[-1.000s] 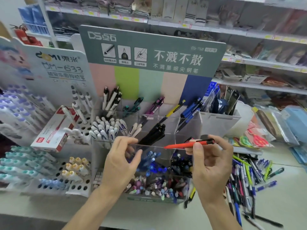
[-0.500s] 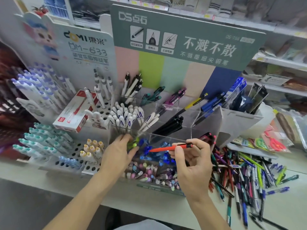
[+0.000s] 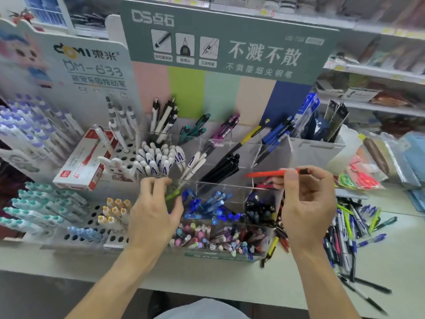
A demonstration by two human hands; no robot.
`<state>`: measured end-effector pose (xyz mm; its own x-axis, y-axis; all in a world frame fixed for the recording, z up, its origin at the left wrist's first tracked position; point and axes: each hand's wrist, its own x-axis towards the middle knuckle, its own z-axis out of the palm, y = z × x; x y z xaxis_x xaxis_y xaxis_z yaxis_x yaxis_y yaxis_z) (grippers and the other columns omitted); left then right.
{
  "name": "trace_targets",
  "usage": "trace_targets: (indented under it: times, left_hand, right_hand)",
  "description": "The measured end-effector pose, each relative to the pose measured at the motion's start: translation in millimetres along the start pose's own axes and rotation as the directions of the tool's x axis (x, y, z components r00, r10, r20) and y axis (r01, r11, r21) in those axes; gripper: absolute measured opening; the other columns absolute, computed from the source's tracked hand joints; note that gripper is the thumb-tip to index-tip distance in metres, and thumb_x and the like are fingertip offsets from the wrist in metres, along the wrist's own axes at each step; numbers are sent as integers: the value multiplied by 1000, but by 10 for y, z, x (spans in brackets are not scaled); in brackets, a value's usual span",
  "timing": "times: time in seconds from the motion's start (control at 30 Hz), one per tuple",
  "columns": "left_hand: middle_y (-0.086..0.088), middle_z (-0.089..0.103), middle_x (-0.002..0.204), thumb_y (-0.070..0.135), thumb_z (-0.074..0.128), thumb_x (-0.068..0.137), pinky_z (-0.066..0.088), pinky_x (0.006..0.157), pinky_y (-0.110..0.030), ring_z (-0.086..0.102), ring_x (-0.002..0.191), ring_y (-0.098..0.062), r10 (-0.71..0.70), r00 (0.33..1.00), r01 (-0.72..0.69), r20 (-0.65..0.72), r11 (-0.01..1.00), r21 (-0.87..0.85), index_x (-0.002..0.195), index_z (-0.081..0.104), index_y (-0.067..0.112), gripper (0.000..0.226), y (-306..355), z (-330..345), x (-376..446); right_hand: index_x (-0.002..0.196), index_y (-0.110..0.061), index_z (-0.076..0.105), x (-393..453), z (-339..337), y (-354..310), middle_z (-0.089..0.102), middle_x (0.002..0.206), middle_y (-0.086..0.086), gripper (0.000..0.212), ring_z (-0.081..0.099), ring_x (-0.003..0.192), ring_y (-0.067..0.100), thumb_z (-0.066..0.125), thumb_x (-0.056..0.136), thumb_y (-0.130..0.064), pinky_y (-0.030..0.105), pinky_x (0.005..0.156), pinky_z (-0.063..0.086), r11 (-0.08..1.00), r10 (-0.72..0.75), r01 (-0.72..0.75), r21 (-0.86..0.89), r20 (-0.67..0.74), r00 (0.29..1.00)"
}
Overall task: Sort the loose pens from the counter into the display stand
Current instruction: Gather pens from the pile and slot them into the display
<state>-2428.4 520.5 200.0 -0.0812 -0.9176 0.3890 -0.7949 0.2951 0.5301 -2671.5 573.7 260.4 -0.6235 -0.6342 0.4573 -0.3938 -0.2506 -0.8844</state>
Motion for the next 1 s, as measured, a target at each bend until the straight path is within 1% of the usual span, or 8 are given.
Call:
trace_targets:
  times: [0.1, 0.3, 0.4, 0.53, 0.63, 0.8, 0.9, 1.0]
  left_hand:
    - [3, 47, 106, 12, 74, 84, 46, 59, -12, 53, 71, -8, 79, 995, -86, -66, 990, -109, 112, 57, 9, 32, 194, -20, 82]
    - [-1, 54, 110, 16, 72, 86, 45, 86, -11, 52, 88, -8, 240, 969, -246, -55, 954, -171, 116, 61, 7, 33, 615, 194, 255]
    - [-6, 57, 119, 20, 71, 88, 44, 104, -29, 53, 113, -19, 277, 960, -278, -29, 948, -156, 122, 61, 5, 38, 800, 338, 336]
    - [-6, 57, 112, 14, 74, 87, 48, 95, -30, 55, 106, -20, 274, 954, -295, -119, 928, -229, 112, 64, 5, 29, 1017, 438, 281]
    - [-1, 58, 96, 10, 72, 88, 48, 78, -21, 57, 86, -14, 301, 947, -321, -115, 860, -395, 98, 65, 8, 12, 1261, 419, 93]
    - [11, 57, 74, 29, 59, 92, 44, 59, -20, 54, 62, -10, 417, 849, -177, 325, 804, -568, 91, 62, 20, 9, 1703, 766, -289]
    - [17, 55, 81, 29, 57, 94, 42, 63, -15, 54, 69, -6, 469, 700, -154, 538, 836, -527, 98, 57, 26, 4, 1907, 1206, -531]
    - [14, 53, 94, 34, 57, 96, 42, 72, -19, 53, 80, -5, 381, 581, -97, 719, 910, -404, 106, 51, 32, 12, 2074, 1659, -718]
  right_hand:
    - [99, -14, 65, 169, 47, 33, 69, 84, -9, 7, 67, 76, 2, 68, 97, -20, 13, 70, 51, 994, 6, 0, -111, 53, 999]
    - [108, -18, 72, 296, 218, 265, 67, 86, -4, 20, 61, 67, 9, 75, 89, -11, 31, 71, 56, 913, -26, 140, -383, 286, 958]
    - [98, -16, 77, 301, 201, 325, 67, 88, -2, 13, 58, 64, 9, 74, 89, -9, 35, 69, 56, 861, -106, 228, -456, 277, 955]
    - [97, -11, 76, 249, -25, 223, 60, 94, 1, 9, 56, 69, 2, 74, 89, -7, 13, 69, 47, 888, -180, 242, -391, 188, 966]
    - [94, -8, 73, 189, -454, 202, 61, 92, 3, 7, 60, 73, 10, 72, 89, -4, 16, 67, 48, 926, -194, 205, -316, 65, 979]
    - [101, -21, 68, 74, -1360, 792, 68, 94, -1, 16, 65, 82, 13, 72, 90, -10, 15, 70, 51, 907, 215, -228, -354, -75, 974]
    - [116, -27, 62, -19, -1954, 1428, 65, 109, -3, 35, 63, 93, 10, 80, 86, -23, 12, 77, 46, 709, 512, -427, -561, -7, 859]
    - [141, -33, 49, -179, -2483, 1950, 45, 129, 5, 77, 49, 122, 26, 88, 75, -36, 37, 101, 43, 443, 737, -555, -704, -67, 673]
